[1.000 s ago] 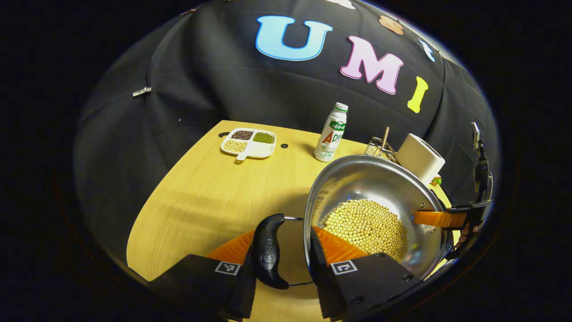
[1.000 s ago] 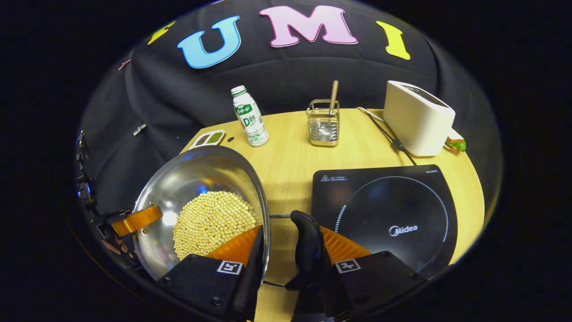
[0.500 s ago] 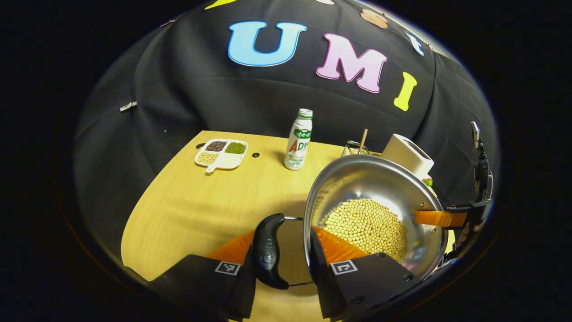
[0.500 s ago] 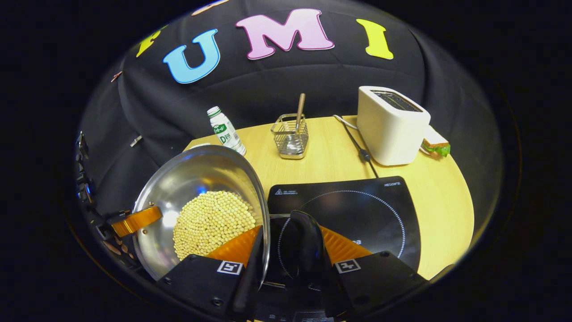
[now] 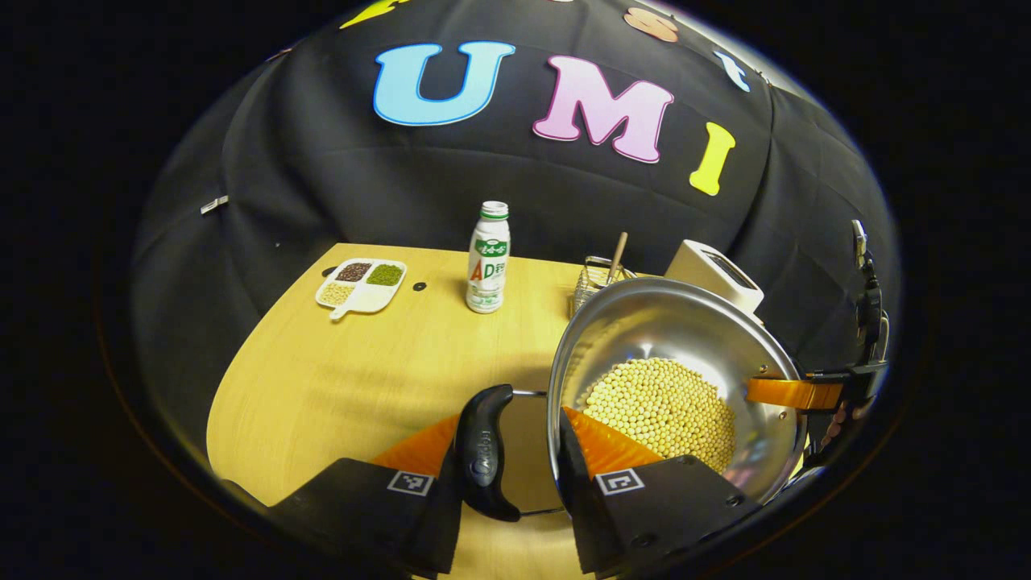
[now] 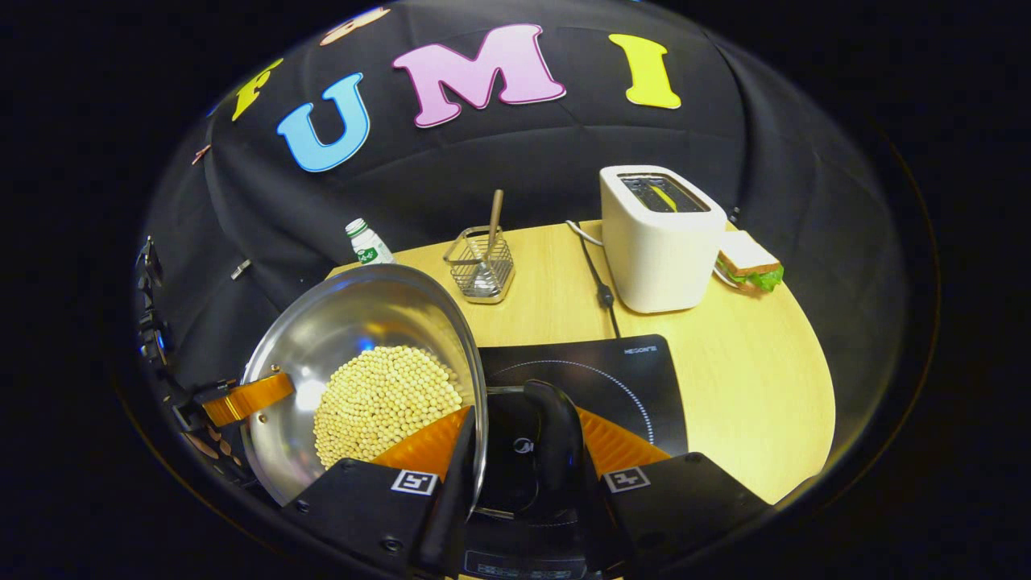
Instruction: First push the handle of the pot to place it horizontally, then grasp the pot with both hands and set it on the induction cooktop.
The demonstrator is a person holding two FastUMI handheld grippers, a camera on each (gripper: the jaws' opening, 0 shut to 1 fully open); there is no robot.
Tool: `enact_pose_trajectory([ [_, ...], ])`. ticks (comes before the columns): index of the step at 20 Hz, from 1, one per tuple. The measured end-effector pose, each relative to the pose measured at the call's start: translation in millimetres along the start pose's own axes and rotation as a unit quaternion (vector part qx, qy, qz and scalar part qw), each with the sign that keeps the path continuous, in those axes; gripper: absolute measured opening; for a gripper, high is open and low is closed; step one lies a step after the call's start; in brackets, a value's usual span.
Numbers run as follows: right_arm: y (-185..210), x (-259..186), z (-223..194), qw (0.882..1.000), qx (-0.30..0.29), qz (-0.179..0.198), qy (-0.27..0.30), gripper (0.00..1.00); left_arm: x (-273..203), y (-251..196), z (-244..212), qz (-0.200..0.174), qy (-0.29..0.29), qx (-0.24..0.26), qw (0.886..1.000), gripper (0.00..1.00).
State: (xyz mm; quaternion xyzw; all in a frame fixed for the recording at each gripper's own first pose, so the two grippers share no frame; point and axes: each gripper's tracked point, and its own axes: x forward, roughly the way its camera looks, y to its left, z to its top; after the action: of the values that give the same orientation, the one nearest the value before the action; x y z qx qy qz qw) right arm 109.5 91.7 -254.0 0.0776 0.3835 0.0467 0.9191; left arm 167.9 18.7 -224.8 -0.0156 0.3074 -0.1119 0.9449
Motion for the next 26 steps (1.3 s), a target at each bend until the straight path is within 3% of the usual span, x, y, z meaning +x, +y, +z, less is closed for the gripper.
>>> enact_pose_trajectory([
  [13,-94.2,-5.0,0.4,1.0,0.013,-0.017,0.019,0.6,34.7,-85.0,-17.8,-0.016,0.023,0.001,1.0,0.59],
  [24,-132.3,9.2,-20.8,0.999,0.013,-0.017,0.044,0.6,59.8,-113.1,-43.8,-0.017,0.04,-0.006,0.999,0.59],
  [25,-133.4,12.0,-22.2,0.999,0.013,-0.017,0.045,0.55,61.6,-113.0,-46.2,-0.016,0.042,-0.008,0.999,0.59],
  [26,-134.6,14.9,-23.8,0.999,0.013,-0.017,0.047,0.6,63.6,-113.5,-47.7,-0.017,0.043,-0.01,0.999,0.59],
])
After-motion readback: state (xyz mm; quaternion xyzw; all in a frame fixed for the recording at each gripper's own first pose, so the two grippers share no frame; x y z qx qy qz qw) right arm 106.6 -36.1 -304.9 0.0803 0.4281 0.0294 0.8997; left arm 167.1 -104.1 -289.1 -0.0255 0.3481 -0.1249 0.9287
